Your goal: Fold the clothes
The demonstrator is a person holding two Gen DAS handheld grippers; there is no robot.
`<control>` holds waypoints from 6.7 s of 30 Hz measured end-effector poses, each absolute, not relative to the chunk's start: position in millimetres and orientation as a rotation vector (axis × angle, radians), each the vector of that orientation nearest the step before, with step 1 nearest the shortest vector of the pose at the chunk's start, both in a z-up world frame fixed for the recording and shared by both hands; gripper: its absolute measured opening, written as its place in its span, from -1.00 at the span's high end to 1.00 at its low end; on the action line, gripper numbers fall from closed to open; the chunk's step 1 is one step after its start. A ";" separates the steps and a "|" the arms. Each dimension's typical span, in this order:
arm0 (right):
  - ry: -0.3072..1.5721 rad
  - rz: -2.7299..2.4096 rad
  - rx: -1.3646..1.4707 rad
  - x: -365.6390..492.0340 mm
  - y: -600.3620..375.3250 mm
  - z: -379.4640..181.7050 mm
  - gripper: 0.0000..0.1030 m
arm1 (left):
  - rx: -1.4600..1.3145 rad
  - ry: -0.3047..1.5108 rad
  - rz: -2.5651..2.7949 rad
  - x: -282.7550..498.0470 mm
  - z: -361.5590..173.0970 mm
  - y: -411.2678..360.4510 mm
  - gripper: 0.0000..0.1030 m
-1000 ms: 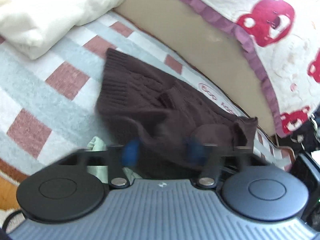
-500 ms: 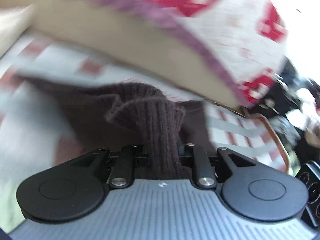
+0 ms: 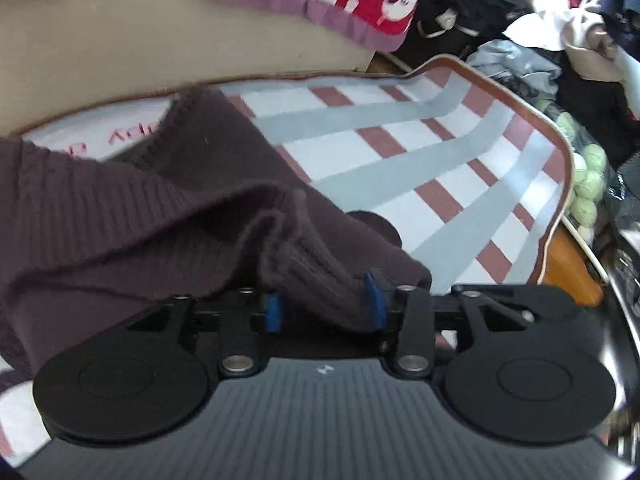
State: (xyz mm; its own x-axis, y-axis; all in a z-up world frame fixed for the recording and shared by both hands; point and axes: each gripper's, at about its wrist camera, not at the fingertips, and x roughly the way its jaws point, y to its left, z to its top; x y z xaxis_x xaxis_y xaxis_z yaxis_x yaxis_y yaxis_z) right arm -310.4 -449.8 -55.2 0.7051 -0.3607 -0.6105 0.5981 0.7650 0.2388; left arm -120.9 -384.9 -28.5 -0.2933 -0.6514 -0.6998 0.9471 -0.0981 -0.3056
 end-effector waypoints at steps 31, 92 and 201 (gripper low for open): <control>0.761 -0.780 0.358 -323.5 -473.9 -48.5 0.05 | 0.532 1.022 -1.569 -83.2 -71.0 -347.3 0.26; 0.879 -0.140 -0.376 -142.7 -420.7 -31.0 -0.30 | -0.106 1.103 -1.527 47.2 -60.9 -370.2 0.92; 0.747 -0.884 0.460 -378.1 -493.6 -88.3 0.79 | 0.474 0.898 -1.534 -71.8 -39.7 -359.4 0.09</control>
State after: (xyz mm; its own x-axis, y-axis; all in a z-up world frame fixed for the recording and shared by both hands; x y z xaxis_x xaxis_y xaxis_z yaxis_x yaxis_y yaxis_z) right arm -378.1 -493.6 -88.3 0.4122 -0.5220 -0.7467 0.8235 0.5642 0.0601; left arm -71.8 -359.4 -39.7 -0.1815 -0.6446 -0.7426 0.9632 0.0359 -0.2666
